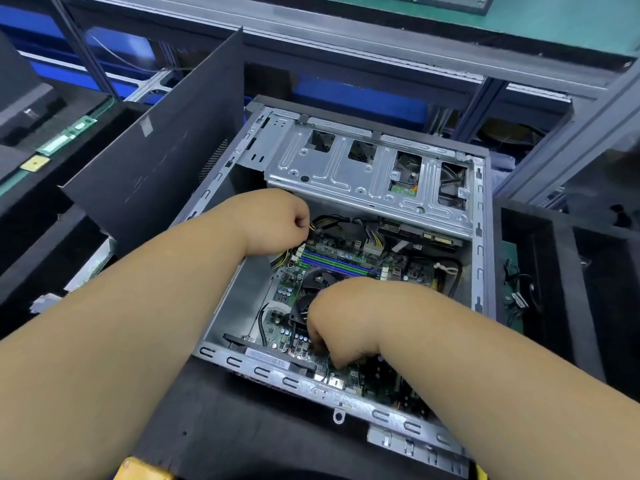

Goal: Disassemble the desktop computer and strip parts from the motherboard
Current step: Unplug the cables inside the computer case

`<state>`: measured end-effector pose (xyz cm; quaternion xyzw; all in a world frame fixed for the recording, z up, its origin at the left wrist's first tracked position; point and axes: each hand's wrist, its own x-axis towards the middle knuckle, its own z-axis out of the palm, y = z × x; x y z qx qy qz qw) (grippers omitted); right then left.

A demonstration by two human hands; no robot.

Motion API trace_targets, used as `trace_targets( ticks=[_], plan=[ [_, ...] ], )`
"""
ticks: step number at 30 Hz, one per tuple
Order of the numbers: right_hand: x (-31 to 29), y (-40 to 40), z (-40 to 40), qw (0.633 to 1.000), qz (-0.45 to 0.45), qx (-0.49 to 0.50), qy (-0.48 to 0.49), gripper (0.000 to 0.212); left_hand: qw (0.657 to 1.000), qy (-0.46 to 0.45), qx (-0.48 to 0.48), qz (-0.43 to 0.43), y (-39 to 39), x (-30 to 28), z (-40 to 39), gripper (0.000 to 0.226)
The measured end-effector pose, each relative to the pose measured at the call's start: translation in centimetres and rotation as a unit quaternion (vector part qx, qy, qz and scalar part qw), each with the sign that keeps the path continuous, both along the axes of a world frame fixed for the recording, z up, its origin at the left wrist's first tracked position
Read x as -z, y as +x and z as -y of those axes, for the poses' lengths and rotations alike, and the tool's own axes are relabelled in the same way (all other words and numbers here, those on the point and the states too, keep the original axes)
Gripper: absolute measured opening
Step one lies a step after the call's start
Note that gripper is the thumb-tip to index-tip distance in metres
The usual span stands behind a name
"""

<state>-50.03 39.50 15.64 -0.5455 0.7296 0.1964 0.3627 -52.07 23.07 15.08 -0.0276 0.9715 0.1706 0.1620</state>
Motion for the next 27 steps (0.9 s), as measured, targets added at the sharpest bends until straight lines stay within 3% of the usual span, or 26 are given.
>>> trace_targets(
  ticks=[5, 9, 13, 17, 19, 23, 27],
  plan=[
    [0.2, -0.7, -0.2, 0.990, 0.108, 0.081, 0.046, 0.017, 1.000, 0.004, -0.007, 0.004, 0.0, -0.1, -0.1, 0.018],
    [0.1, -2.0, -0.7, 0.973, 0.149, 0.176, -0.030, 0.011, 1.000, 0.004, -0.007, 0.006, 0.0, -0.1, -0.2, 0.018],
    [-0.2, -3.2, -0.6, 0.965, 0.076, 0.190, -0.165, 0.012, 1.000, 0.001, -0.014, 0.006, 0.0, -0.1, -0.2, 0.017],
    [0.5, -5.3, -0.8, 0.907, -0.036, 0.314, -0.278, 0.011, 1.000, -0.005, -0.015, 0.001, -0.1, -0.1, -0.3, 0.013],
    [0.9, -6.2, -1.1, 0.908, -0.080, 0.336, -0.237, 0.013, 1.000, -0.001, -0.007, 0.021, -0.1, -0.2, -0.3, 0.018],
    [2.1, -5.6, -1.2, 0.946, -0.092, 0.298, -0.084, 0.028, 0.995, -0.026, 0.049, 0.084, -0.2, -0.7, -0.6, 0.036],
    [2.9, -5.7, -1.2, 0.935, -0.075, 0.339, -0.067, 0.033, 0.967, -0.100, 0.106, 0.209, -1.4, -0.9, -1.2, 0.061]
  ],
)
